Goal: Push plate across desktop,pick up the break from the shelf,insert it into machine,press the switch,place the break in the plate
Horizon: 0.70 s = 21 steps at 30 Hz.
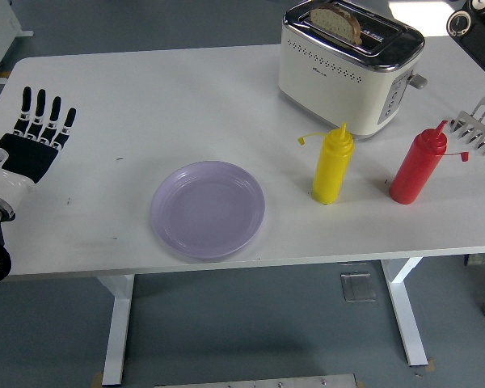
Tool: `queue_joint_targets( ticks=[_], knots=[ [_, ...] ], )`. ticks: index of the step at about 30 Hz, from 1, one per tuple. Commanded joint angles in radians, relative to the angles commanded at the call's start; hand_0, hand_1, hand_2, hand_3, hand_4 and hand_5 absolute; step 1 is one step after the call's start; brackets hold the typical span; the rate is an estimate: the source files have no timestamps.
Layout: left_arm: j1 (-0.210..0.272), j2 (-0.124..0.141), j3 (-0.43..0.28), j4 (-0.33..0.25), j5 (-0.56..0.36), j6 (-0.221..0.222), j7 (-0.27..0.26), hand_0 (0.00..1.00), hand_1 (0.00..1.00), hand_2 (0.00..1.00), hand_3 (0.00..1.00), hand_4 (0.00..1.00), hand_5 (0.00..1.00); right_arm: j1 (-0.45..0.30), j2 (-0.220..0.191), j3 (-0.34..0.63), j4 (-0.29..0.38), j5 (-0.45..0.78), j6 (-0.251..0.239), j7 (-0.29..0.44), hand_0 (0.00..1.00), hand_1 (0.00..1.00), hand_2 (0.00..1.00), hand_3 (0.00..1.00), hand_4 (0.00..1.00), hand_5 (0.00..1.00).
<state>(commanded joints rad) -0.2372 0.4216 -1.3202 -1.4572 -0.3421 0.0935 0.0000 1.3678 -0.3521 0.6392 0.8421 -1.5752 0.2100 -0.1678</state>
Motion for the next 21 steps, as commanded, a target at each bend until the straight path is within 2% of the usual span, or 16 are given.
queue_joint_targets(
  ticks=[5, 14, 15, 20, 21],
  knots=[
    [0.001, 0.006, 0.008, 0.003, 0.001, 0.0, 0.0, 0.798, 0.722, 0.668, 0.684, 0.773, 0.998, 0.048, 0.069, -0.058, -0.116, 0.043, -0.019, 0.008, 0.702, 0.669, 0.662, 0.667, 0.541, 0.002],
    [0.005, 0.013, 0.016, 0.005, 0.002, 0.0, 0.0, 0.797, 0.724, 0.669, 0.684, 0.773, 0.998, 0.082, 0.164, -0.184, -0.322, 0.163, -0.038, 0.003, 0.702, 0.676, 0.678, 0.681, 0.552, 0.002],
    [0.005, 0.014, 0.017, 0.005, 0.002, 0.0, 0.0, 0.799, 0.723, 0.671, 0.684, 0.773, 0.998, 0.083, 0.17, -0.191, -0.341, 0.174, -0.039, 0.002, 0.693, 0.688, 0.712, 0.721, 0.648, 0.086],
    [0.004, 0.015, 0.019, 0.006, 0.003, 0.0, -0.001, 0.799, 0.723, 0.671, 0.684, 0.773, 0.998, 0.088, 0.191, -0.214, -0.429, 0.222, -0.039, -0.003, 0.693, 0.688, 0.712, 0.721, 0.648, 0.086],
    [0.004, 0.015, 0.02, 0.006, 0.003, 0.0, -0.001, 0.799, 0.724, 0.672, 0.685, 0.773, 0.998, 0.088, 0.193, -0.215, -0.437, 0.226, -0.04, -0.002, 0.675, 0.691, 0.729, 0.741, 0.723, 0.202]
  ],
)
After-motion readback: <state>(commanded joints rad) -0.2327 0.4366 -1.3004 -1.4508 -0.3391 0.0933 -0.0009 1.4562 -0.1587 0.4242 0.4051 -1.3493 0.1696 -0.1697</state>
